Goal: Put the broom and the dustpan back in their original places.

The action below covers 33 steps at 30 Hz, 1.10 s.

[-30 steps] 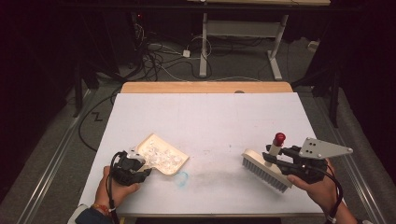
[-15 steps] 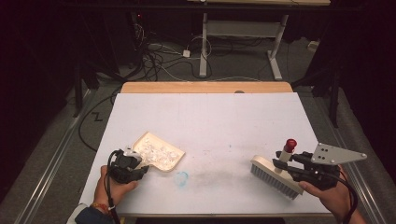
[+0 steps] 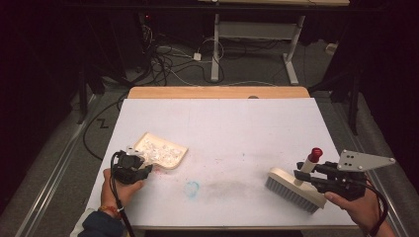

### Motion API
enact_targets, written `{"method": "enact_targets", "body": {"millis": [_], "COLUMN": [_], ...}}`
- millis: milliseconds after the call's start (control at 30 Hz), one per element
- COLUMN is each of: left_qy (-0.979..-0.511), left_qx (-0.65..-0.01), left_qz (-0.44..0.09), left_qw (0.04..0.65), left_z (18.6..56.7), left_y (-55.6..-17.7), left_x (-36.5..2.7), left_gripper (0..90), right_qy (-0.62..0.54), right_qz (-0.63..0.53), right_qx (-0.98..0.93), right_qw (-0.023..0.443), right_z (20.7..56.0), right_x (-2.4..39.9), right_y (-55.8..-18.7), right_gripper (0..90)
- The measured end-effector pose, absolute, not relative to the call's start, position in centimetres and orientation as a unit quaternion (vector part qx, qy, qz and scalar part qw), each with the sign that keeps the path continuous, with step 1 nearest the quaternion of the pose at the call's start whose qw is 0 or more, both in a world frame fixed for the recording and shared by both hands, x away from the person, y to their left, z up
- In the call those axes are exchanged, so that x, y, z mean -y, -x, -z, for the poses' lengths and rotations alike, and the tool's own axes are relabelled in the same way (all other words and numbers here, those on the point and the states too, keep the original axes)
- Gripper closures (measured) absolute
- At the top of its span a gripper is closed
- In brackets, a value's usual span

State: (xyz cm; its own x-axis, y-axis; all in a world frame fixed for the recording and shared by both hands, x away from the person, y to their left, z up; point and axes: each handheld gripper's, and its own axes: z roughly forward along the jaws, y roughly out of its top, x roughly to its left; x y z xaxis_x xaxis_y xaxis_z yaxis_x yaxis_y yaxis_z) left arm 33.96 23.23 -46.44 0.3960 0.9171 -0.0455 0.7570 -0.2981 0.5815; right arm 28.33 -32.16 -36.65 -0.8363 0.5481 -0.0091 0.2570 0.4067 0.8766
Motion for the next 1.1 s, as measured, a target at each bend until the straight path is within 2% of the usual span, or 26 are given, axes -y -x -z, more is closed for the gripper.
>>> {"method": "enact_targets", "body": {"millis": [400,733,900,1100], "left_qy": [-0.765,-0.769,-0.773,-0.783], "left_qx": [-0.564,-0.548,-0.534,-0.495], "left_qz": [-0.153,-0.157,-0.157,-0.202], "left_qw": [0.269,0.288,0.304,0.318], "left_z": [47.2,46.6,46.5,46.3], "left_y": [-34.3,-32.8,-32.3,-31.8], "left_x": [-23.2,-21.5,-21.7,-21.7], "left_gripper": [62.1,48.0,47.2,38.6], "right_qy": [-0.259,-0.292,-0.309,-0.331], "right_qz": [-0.477,-0.465,-0.458,-0.450], "right_qx": [-0.829,-0.823,-0.820,-0.814], "right_qw": [0.136,0.149,0.151,0.157], "right_z": [37.1,37.2,37.3,37.5], "right_x": [32.2,32.7,32.4,31.6], "right_y": [-29.6,-31.8,-33.9,-36.4], "right_gripper": [70.1,67.3,65.1,62.6]}}
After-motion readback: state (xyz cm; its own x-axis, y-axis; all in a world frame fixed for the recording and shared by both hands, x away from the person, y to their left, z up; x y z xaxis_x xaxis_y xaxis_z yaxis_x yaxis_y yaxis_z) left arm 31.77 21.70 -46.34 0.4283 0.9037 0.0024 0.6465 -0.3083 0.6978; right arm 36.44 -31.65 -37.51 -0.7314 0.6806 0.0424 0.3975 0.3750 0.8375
